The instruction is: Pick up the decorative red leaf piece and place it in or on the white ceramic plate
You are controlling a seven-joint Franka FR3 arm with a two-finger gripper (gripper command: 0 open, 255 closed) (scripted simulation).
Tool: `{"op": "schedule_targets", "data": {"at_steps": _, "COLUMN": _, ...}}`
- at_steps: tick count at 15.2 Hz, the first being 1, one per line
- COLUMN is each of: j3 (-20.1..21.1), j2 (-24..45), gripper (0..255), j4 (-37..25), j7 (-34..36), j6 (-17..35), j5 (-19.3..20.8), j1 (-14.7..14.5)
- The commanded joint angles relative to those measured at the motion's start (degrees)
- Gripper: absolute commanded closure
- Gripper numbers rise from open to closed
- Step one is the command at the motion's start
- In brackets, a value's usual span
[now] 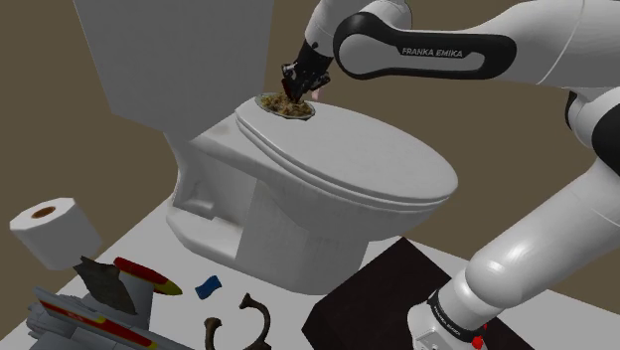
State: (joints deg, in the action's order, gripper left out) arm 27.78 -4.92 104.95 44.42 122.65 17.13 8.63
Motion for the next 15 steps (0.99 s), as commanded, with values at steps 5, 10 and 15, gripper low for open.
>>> {"op": "schedule_targets", "data": {"at_steps": 5, "j3": 0.01, "j2": 0.01, "gripper": 0, "j4": 0.01, "j7": 0.02, "j6": 0.02, "j5": 0.01, "j1": 0.00}}
{"op": "schedule_targets", "data": {"at_steps": 10, "j3": 0.15, "j2": -2.56, "gripper": 0, "j4": -2.48, "j7": -1.17, "j6": -4.68, "j5": -1.86, "j1": -0.48}}
{"op": "schedule_targets", "data": {"at_steps": 15, "j3": 0.19, "j2": -3.13, "gripper": 0, "j4": -3.26, "j7": -1.43, "j6": -5.96, "j5": -2.26, "j1": -0.61}}
